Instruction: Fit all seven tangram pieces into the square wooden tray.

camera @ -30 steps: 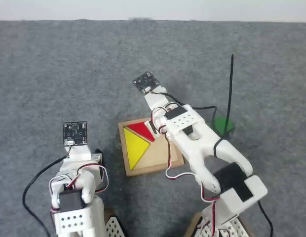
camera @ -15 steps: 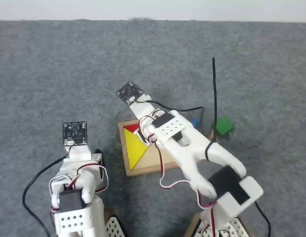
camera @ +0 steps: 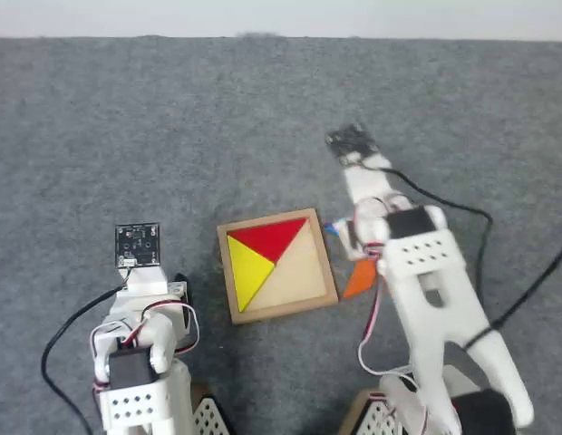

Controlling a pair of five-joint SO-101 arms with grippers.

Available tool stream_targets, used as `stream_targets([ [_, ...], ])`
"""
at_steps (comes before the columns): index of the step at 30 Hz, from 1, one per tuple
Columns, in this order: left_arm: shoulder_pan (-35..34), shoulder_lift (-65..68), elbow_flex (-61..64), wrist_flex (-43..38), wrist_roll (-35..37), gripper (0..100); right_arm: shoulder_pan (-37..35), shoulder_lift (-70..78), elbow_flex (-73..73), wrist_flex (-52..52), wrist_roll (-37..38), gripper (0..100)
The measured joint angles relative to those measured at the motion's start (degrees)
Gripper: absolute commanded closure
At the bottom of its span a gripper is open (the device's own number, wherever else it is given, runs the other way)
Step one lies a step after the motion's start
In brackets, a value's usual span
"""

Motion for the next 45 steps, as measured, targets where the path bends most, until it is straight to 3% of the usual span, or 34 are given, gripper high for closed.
stream_targets([
  [6,0.0,0.0,0.0,0.0,0.0,89,2.29,-3.6,7.3,3.6,6.07,98.0],
  [10,0.0,0.0,0.0,0.0,0.0,89,0.97,-3.6,7.38,6.68,6.15,89.9],
  [15,0.0,0.0,0.0,0.0,0.0,89,-3.25,-0.97,8.18,6.15,-2.81,81.2],
  [20,0.0,0.0,0.0,0.0,0.0,89,-5.01,6.07,8.18,1.93,-12.04,80.4],
  [36,0.0,0.0,0.0,0.0,0.0,89,-2.55,7.56,9.67,0.62,-13.45,80.4],
  [45,0.0,0.0,0.0,0.0,0.0,89,-1.85,7.56,9.76,-0.7,-17.93,80.5],
])
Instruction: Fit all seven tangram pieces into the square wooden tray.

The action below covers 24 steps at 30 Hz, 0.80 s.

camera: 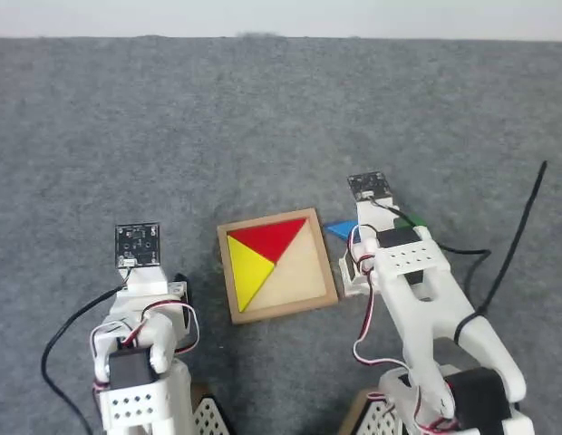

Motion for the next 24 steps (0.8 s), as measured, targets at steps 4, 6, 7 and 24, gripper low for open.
stream_targets([
  [4,0.0,0.0,0.0,0.0,0.0,89,-0.09,0.0,0.0,-0.18,-0.09,80.5],
  [6,0.0,0.0,0.0,0.0,0.0,89,-0.09,0.35,0.0,-0.18,-0.09,80.5],
  [7,0.0,0.0,0.0,0.0,0.0,89,-0.18,0.7,0.0,-0.18,-0.09,80.5],
  [24,0.0,0.0,0.0,0.0,0.0,89,-3.69,15.91,-11.87,-0.79,-0.53,80.1],
])
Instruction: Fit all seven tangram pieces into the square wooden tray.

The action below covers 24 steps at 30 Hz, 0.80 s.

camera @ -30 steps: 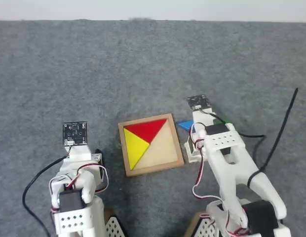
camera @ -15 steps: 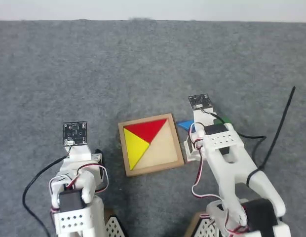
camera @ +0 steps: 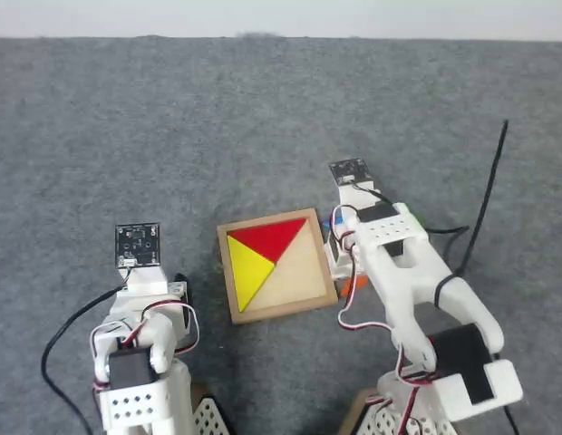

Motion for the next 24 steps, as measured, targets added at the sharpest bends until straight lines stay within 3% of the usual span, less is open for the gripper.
stream_targets([
  [7,0.0,0.0,0.0,0.0,0.0,89,-3.34,1.93,0.0,-0.35,0.18,80.8],
  [10,0.0,0.0,0.0,0.0,0.0,89,-3.34,1.93,0.0,0.18,0.26,88.7],
  [14,0.0,0.0,0.0,0.0,0.0,89,0.44,1.76,0.0,0.26,0.53,99.1],
  [24,0.0,0.0,0.0,0.0,0.0,89,6.33,-9.14,1.23,4.31,7.74,99.1],
])
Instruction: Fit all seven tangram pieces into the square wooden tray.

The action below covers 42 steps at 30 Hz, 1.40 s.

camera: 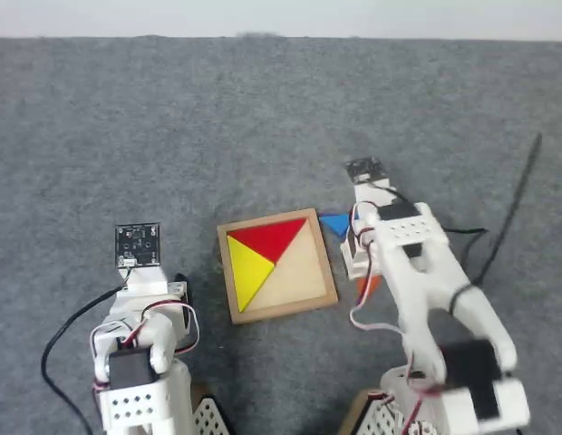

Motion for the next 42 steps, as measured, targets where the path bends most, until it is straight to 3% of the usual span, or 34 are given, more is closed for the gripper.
stream_targets([
  [3,0.0,0.0,0.0,0.0,0.0,89,-1.14,-6.77,0.0,2.29,1.05,99.0],
  [10,0.0,0.0,0.0,0.0,0.0,89,-11.87,-12.48,0.0,2.9,2.29,99.0],
  [24,0.0,0.0,0.0,0.0,0.0,89,-18.2,16.88,-17.67,2.29,-3.78,98.7],
  [33,0.0,0.0,0.0,0.0,0.0,89,-18.37,20.31,-23.03,0.44,-3.96,77.1],
  [42,0.0,0.0,0.0,0.0,0.0,89,-18.37,20.31,-24.26,-1.58,-2.81,77.5],
])
